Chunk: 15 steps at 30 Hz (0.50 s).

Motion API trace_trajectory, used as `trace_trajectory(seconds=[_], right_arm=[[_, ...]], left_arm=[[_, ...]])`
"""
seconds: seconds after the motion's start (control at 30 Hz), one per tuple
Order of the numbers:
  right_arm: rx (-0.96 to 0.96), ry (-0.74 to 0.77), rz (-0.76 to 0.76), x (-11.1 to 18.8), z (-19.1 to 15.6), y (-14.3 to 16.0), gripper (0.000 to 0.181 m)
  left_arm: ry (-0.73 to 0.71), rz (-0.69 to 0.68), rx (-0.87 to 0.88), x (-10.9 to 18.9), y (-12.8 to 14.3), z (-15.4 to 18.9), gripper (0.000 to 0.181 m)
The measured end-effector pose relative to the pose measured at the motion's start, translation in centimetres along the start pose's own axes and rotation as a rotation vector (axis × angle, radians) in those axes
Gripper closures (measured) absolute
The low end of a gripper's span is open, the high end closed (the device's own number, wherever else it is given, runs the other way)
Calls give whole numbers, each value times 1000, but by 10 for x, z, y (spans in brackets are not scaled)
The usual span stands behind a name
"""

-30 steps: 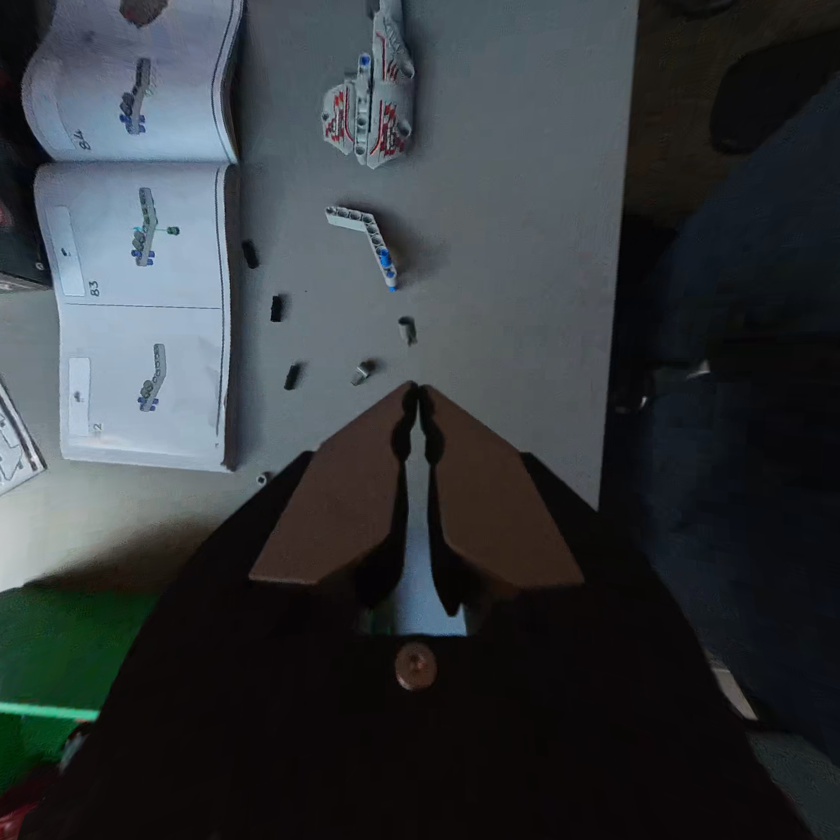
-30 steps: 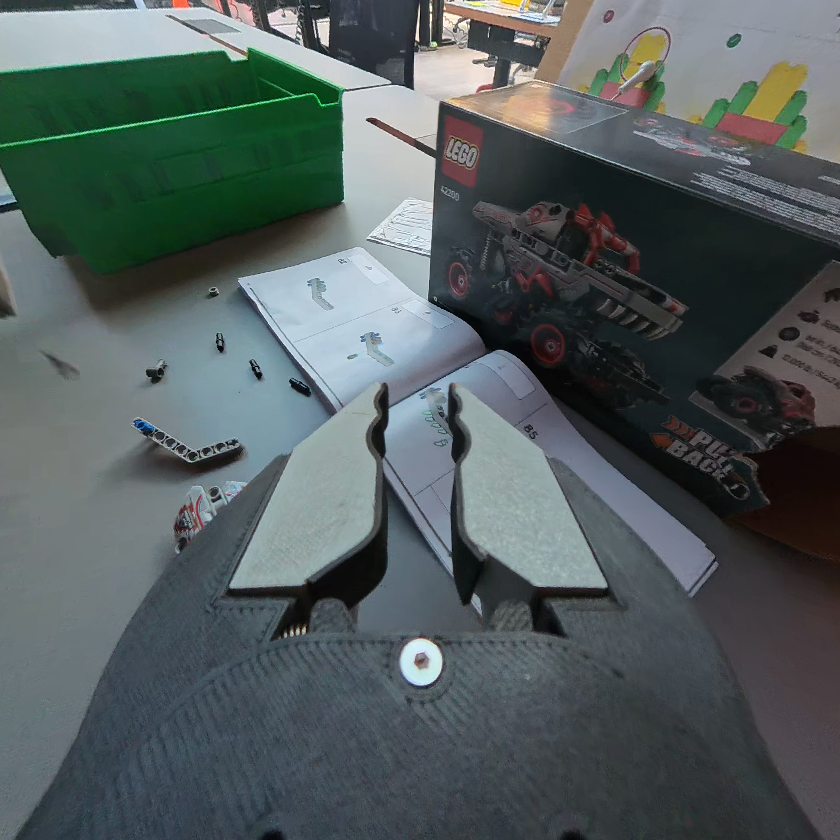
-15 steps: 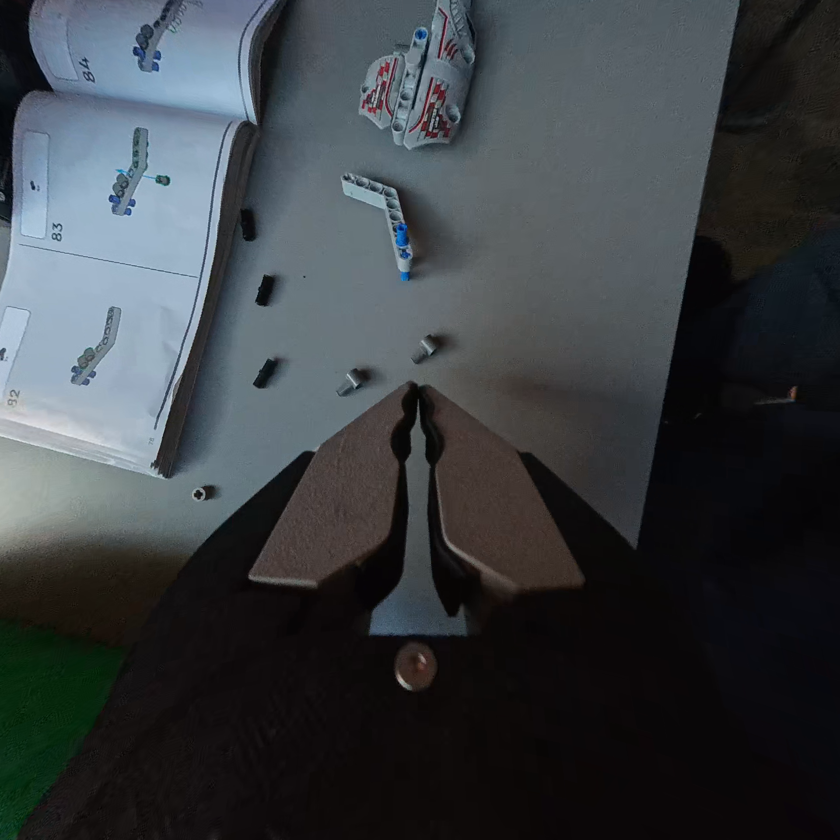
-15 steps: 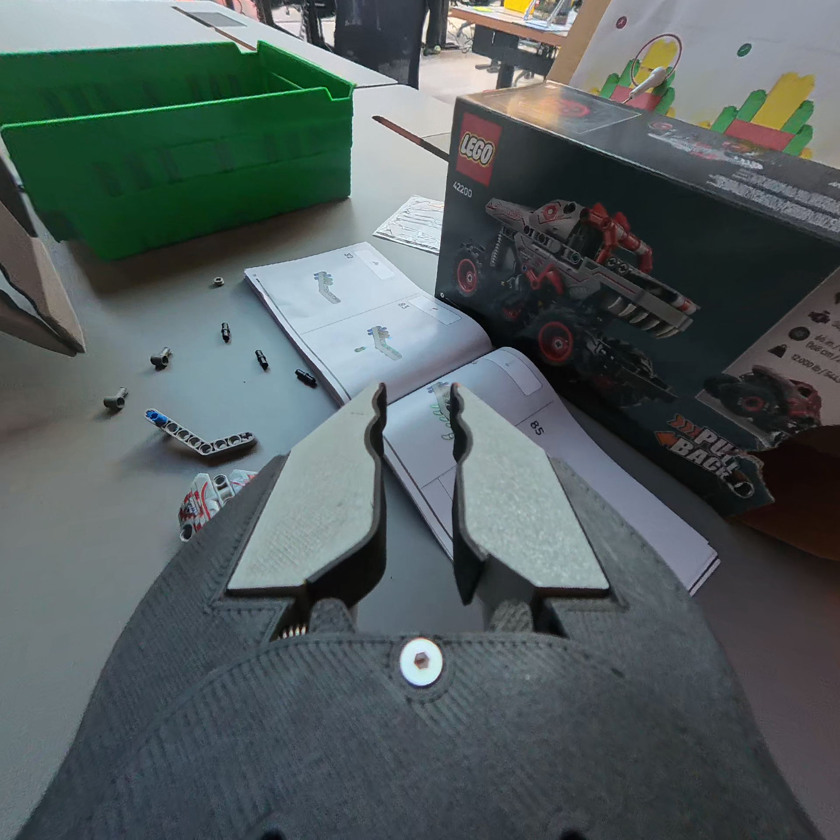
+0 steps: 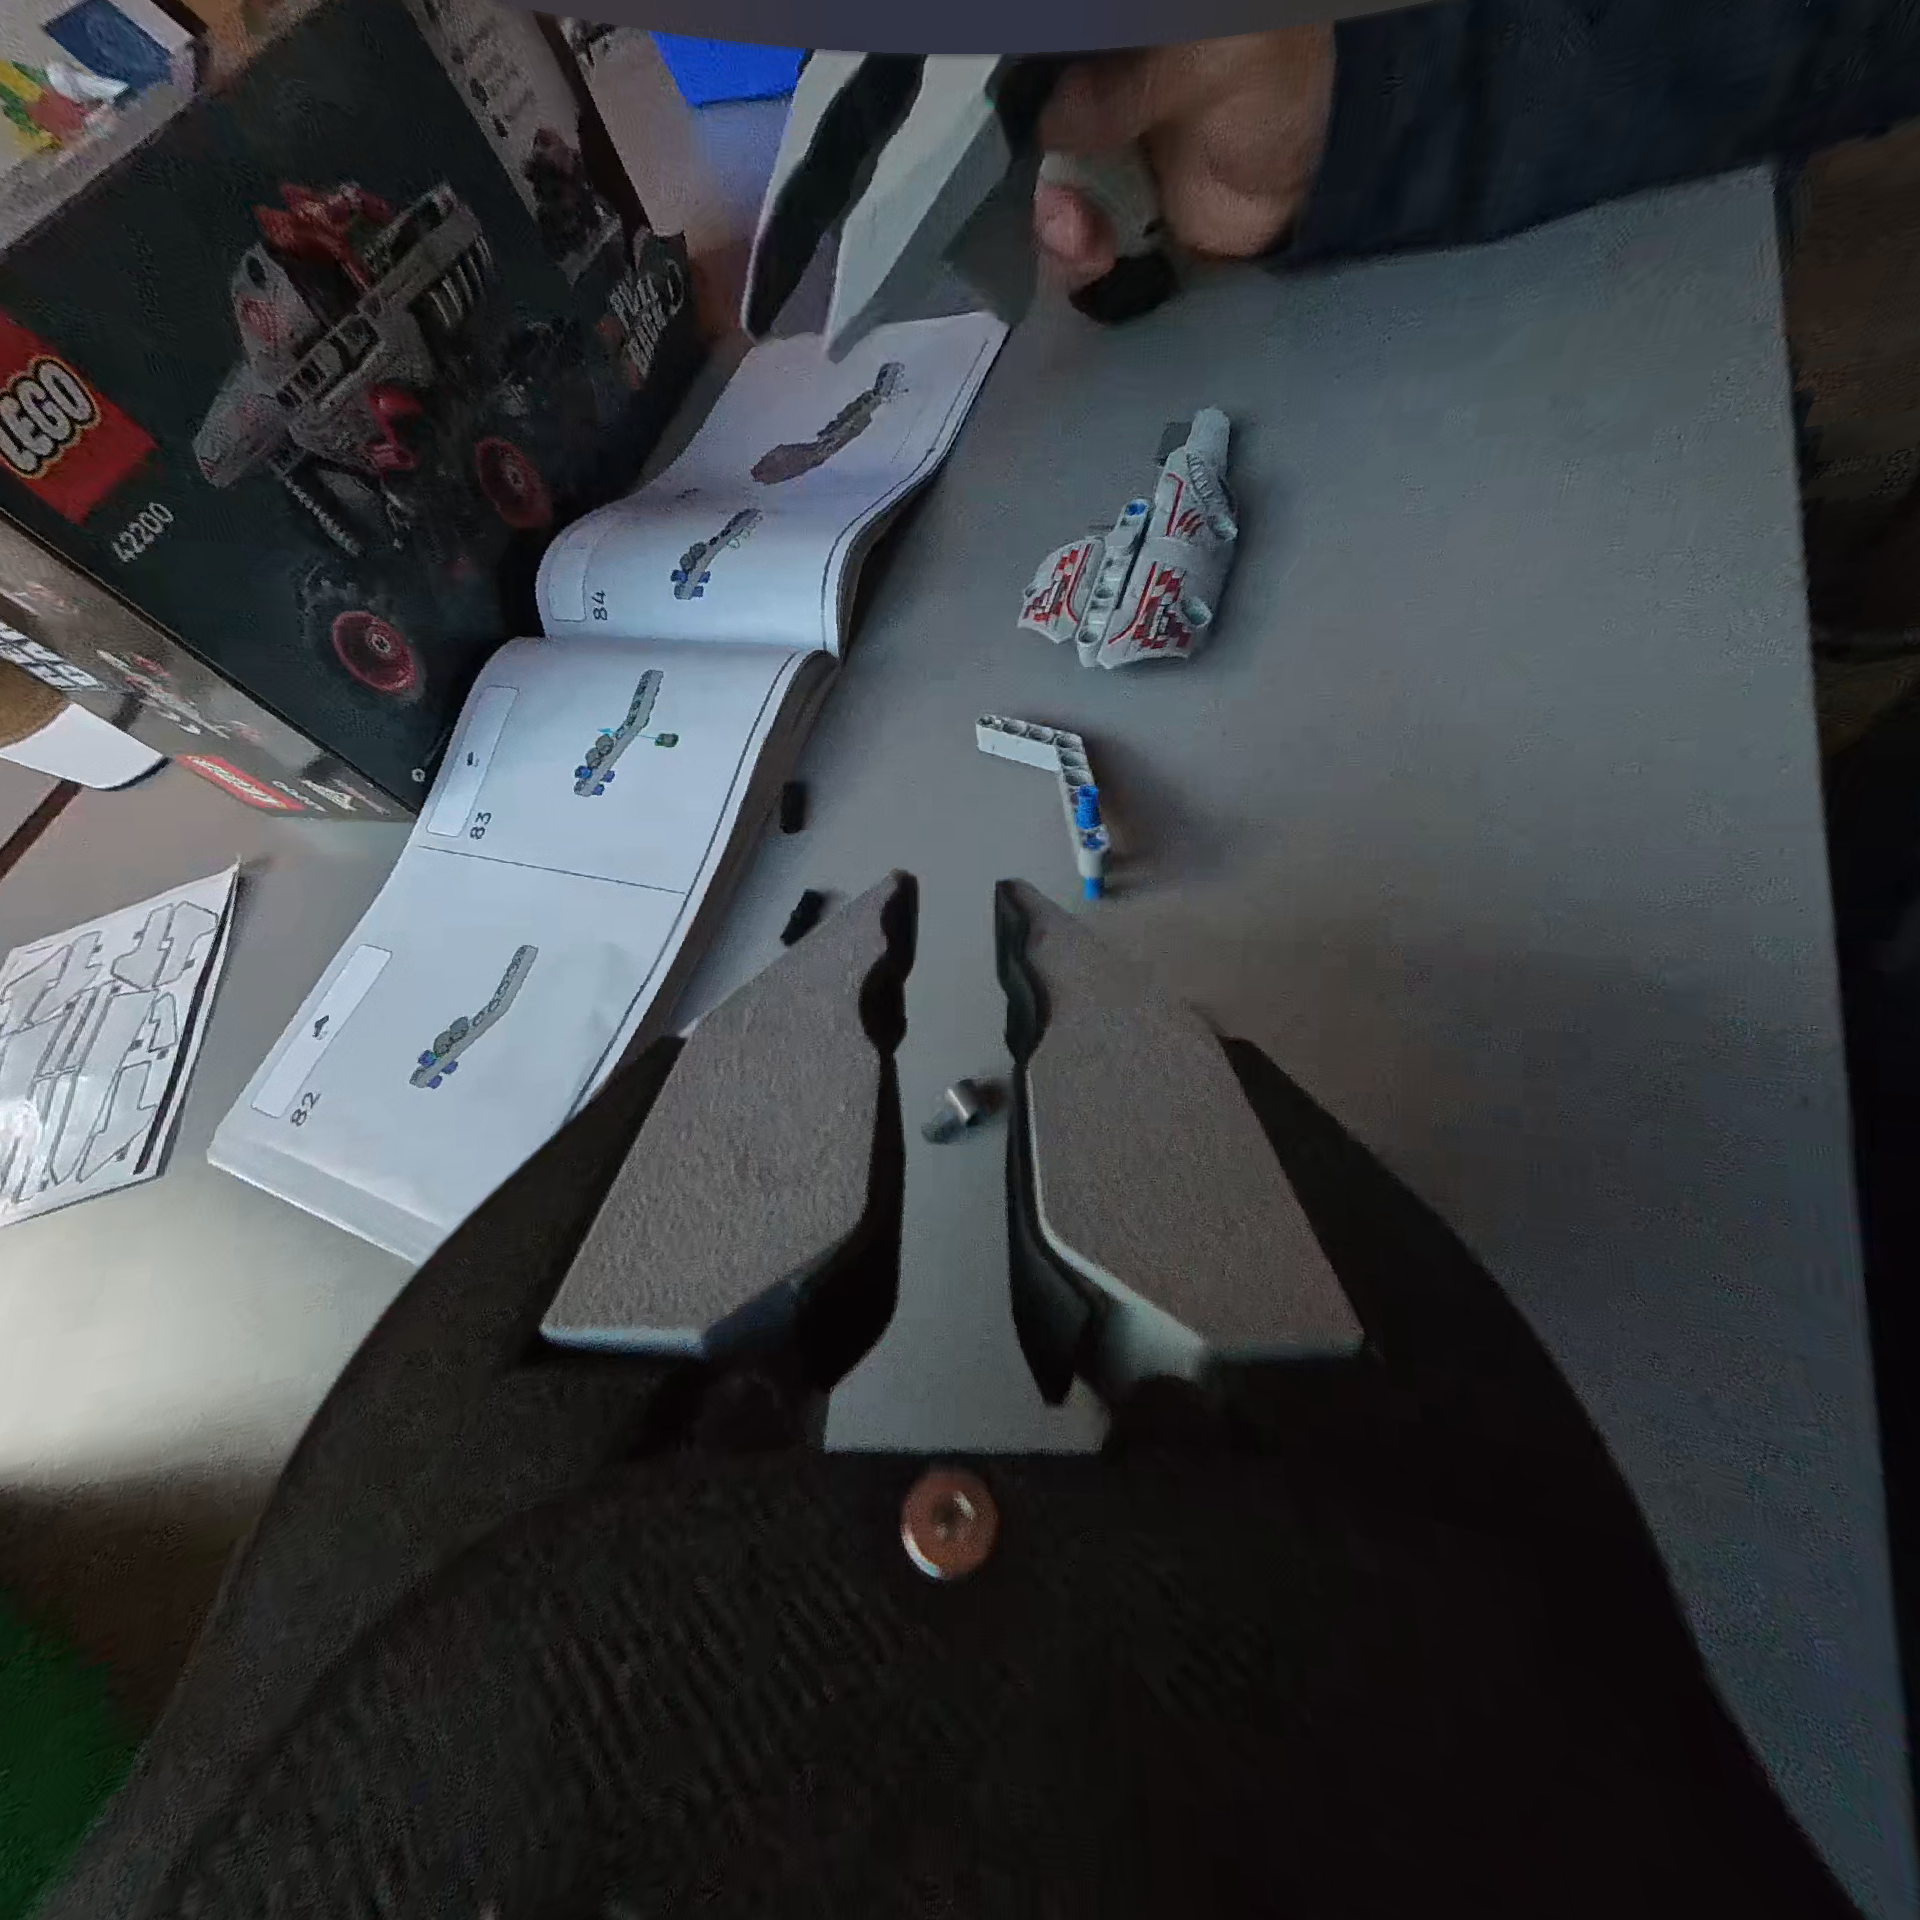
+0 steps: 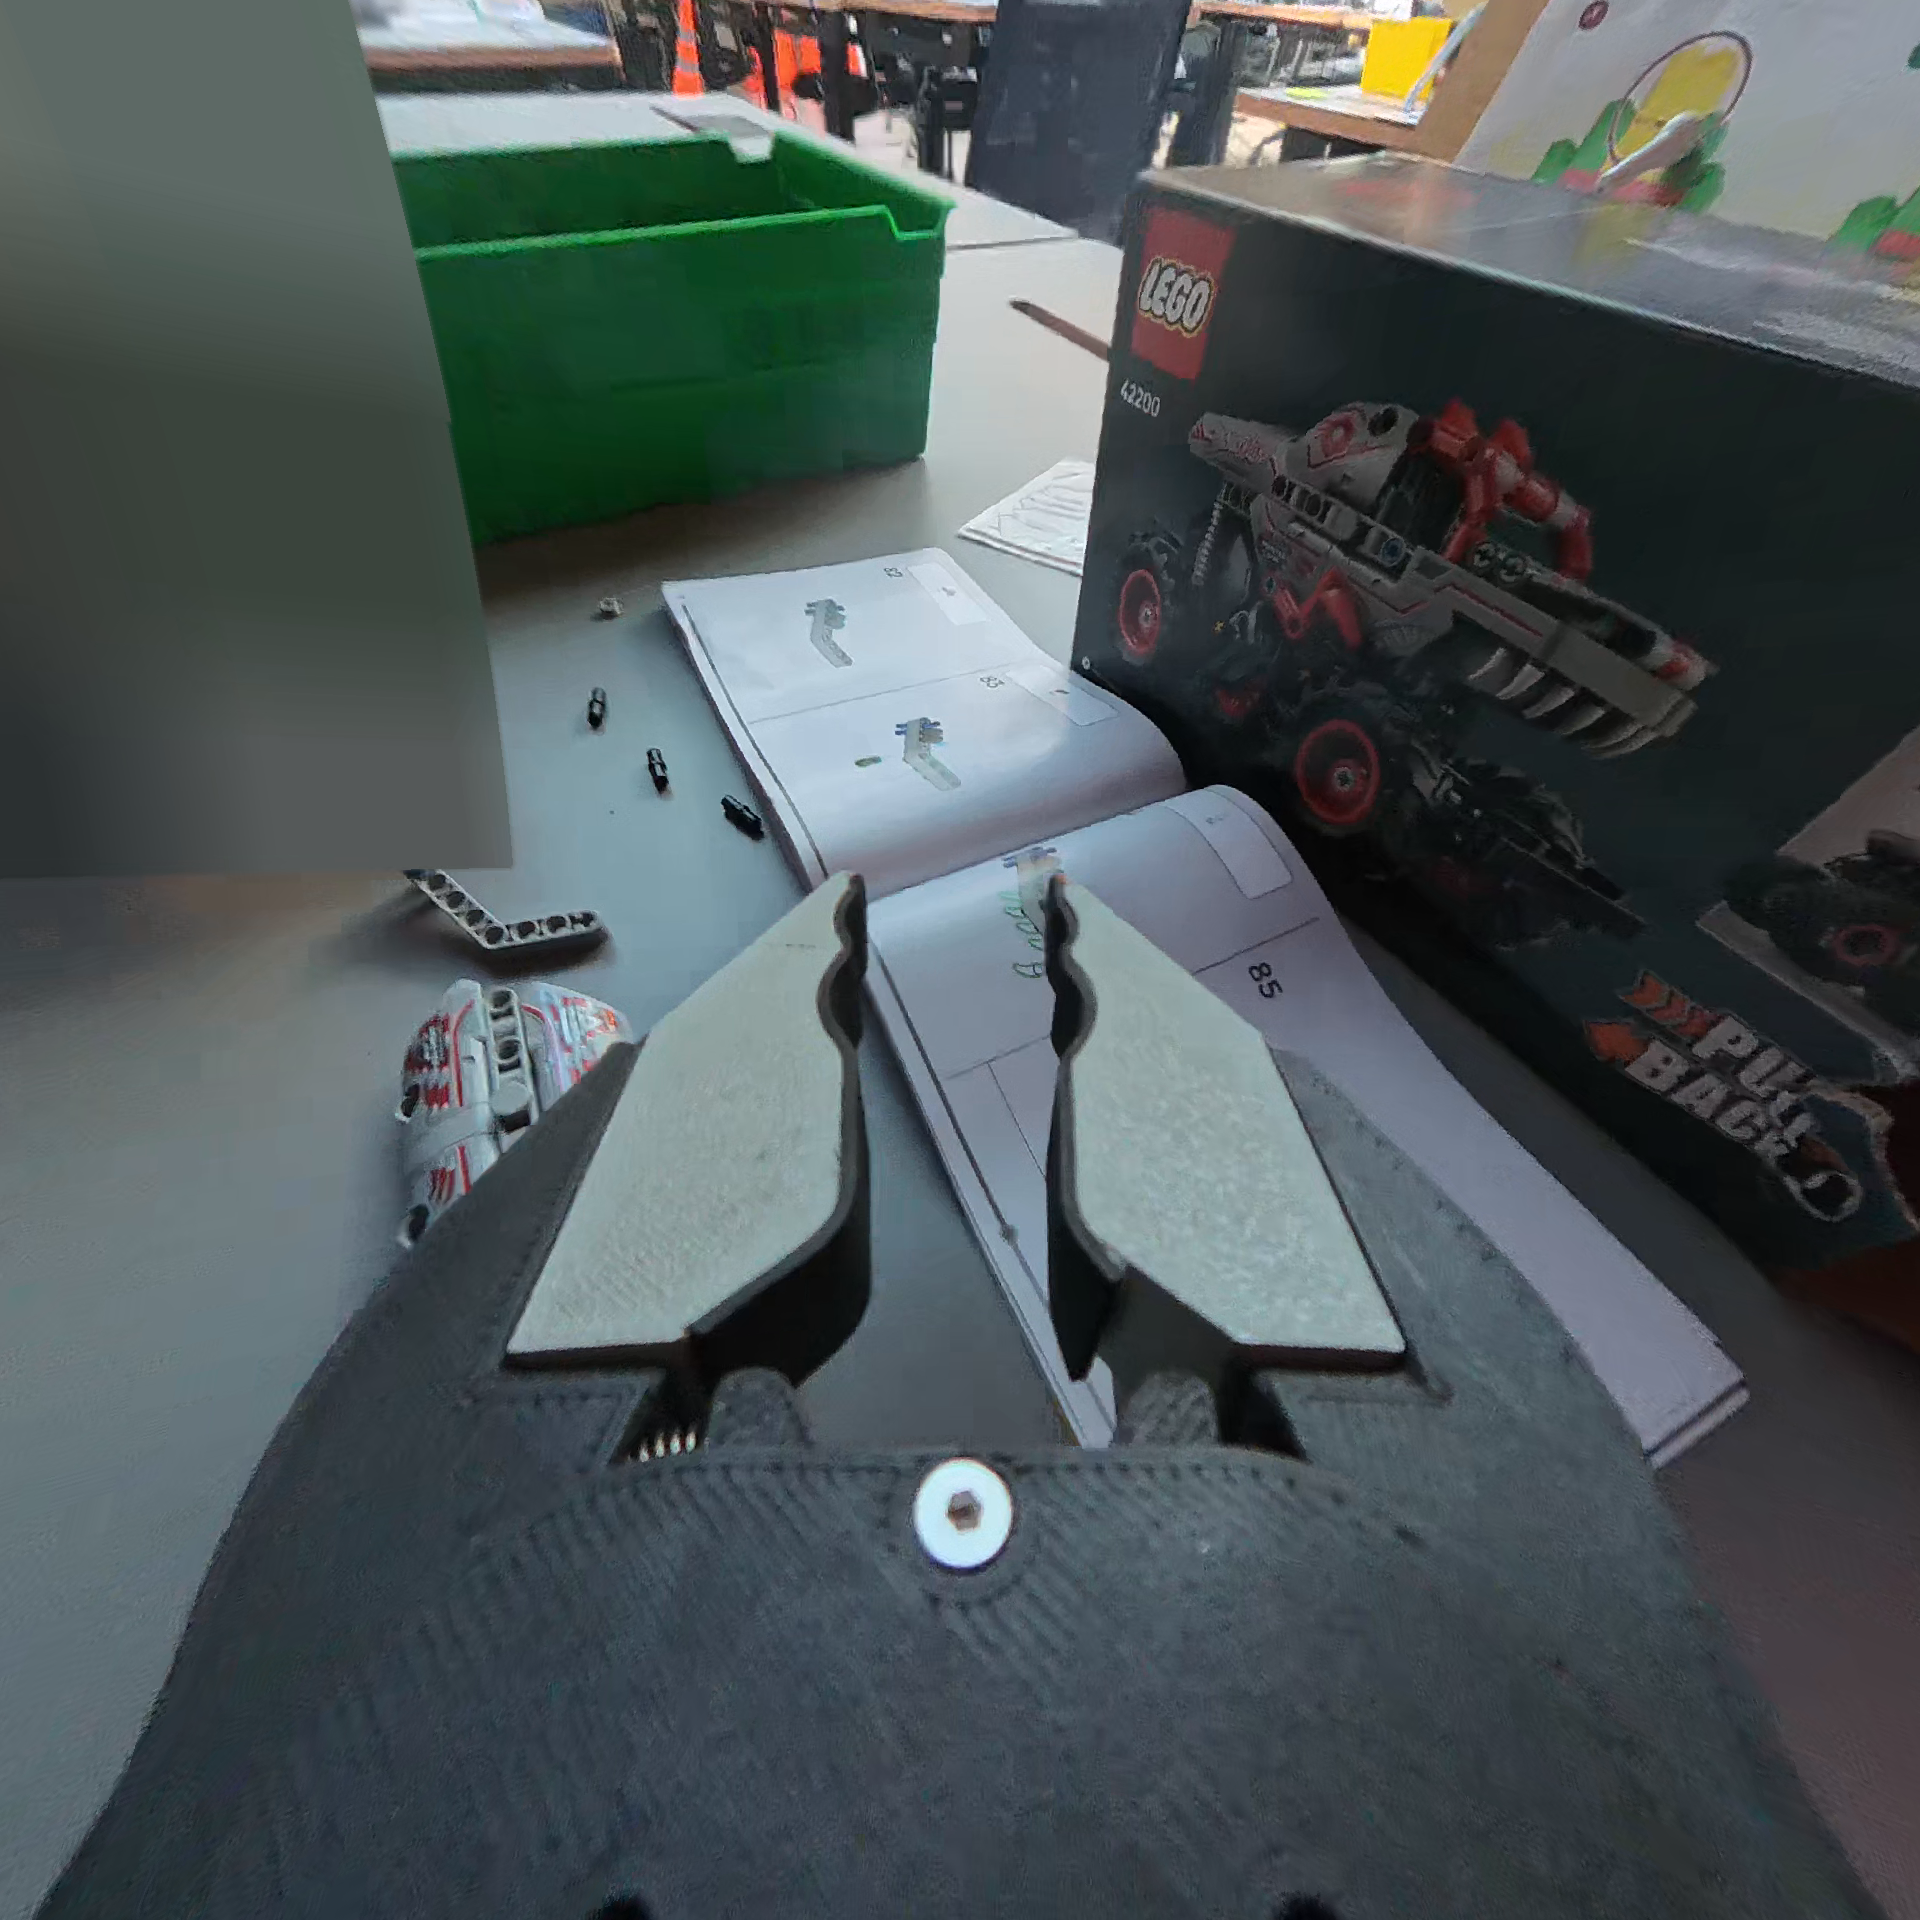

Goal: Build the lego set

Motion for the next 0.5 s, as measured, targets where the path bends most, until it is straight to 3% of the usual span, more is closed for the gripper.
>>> trace_trajectory(seconds=[0.17,0.3,0.5], right_arm=[[-63,-45,73,4,0,-2,149],[-38,-54,31,-1,-3,-2,147],[22,-92,-28,-8,-11,-1,149]], left_arm=[[11,-24,85,-3,6,-11,163],[25,36,101,5,0,-10,160],[43,4,118,9,2,-8,155]])
Point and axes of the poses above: each gripper's, where its closed fingertips meet, x back along the fingers, y out of its underside, z = x × y across the jaws, the point moved 10 cm from there along x, back along the fingers, and after that the axes turned 2 degrees about -y, right-handed, at the moved point
